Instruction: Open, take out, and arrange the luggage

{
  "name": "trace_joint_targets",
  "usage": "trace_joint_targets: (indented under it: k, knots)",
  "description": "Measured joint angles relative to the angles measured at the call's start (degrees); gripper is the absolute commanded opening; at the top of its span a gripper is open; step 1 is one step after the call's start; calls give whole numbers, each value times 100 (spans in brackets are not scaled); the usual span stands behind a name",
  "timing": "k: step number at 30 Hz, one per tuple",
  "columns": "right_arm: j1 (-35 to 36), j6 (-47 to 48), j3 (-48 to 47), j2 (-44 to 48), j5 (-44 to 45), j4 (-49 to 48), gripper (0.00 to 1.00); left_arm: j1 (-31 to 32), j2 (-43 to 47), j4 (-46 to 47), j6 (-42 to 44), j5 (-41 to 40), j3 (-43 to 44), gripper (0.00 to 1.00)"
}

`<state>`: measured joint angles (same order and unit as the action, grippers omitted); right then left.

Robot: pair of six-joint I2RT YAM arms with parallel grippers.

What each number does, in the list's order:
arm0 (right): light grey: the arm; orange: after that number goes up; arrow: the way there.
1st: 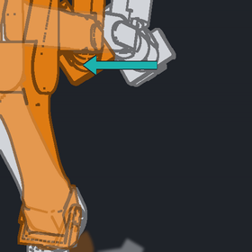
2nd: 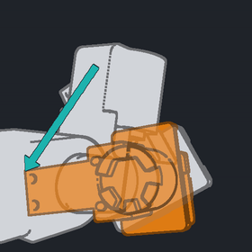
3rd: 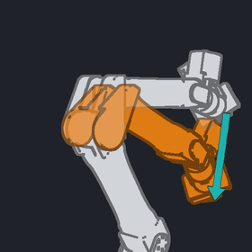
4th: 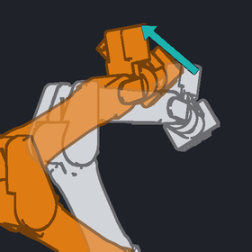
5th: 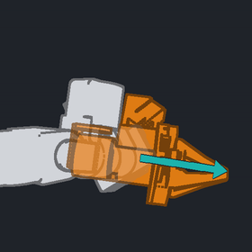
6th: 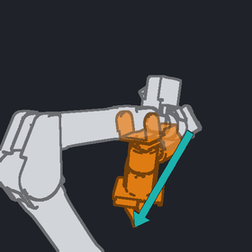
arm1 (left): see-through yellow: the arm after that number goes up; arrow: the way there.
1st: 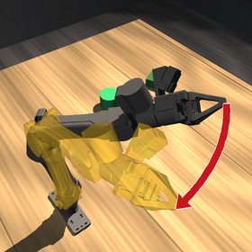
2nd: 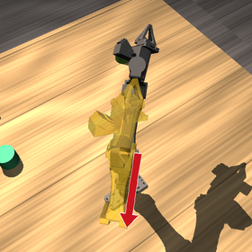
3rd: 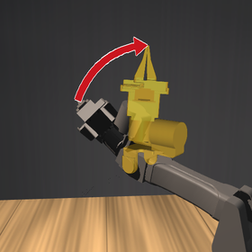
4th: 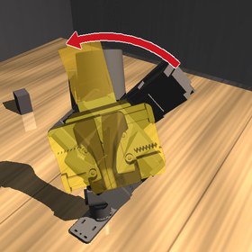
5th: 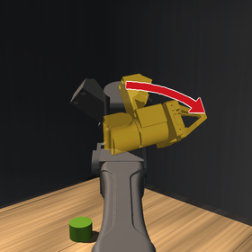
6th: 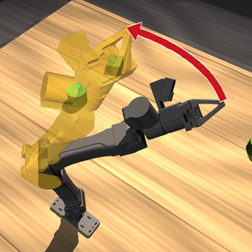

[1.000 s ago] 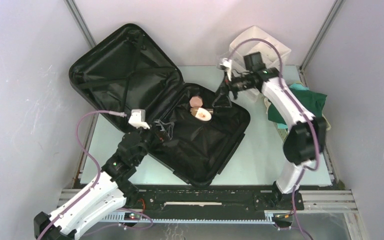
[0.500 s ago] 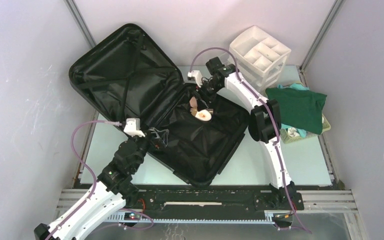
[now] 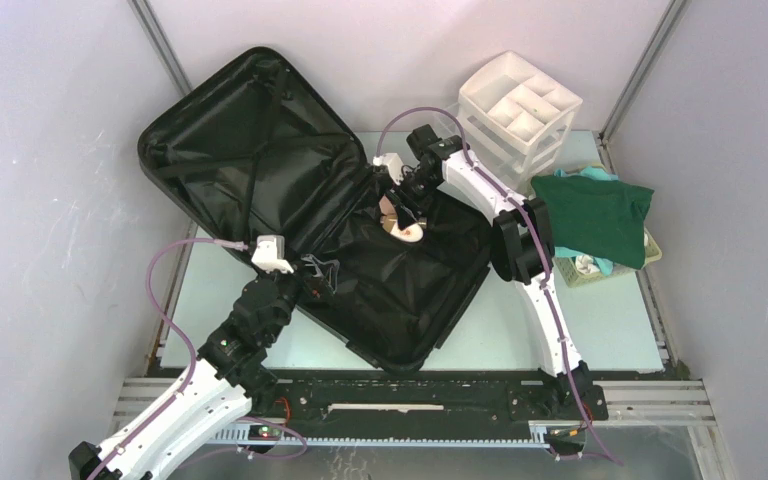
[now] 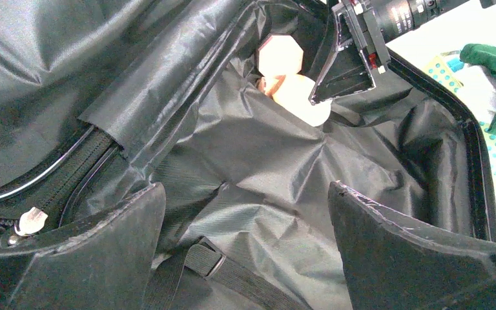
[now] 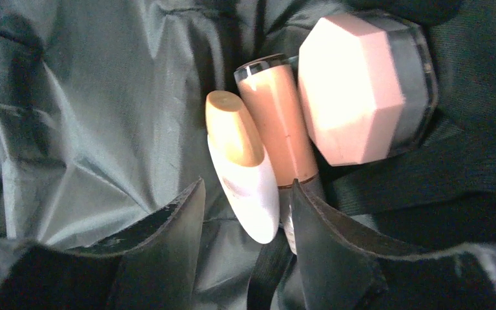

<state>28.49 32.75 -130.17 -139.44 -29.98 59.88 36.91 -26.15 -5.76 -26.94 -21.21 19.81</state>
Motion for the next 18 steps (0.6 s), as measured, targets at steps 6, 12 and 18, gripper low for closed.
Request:
trace_joint_targets:
  k: [6, 12, 18]
  knots:
    - [74, 66, 17, -44, -162, 201, 40, -4, 0, 2, 2, 55, 0, 99]
    - [166, 133, 118, -39, -131, 160, 11, -9, 0, 4, 2, 116, 0, 98]
    - [164, 153, 122, -26, -98, 144, 0, -9, 17, 2, 2, 223, 0, 96]
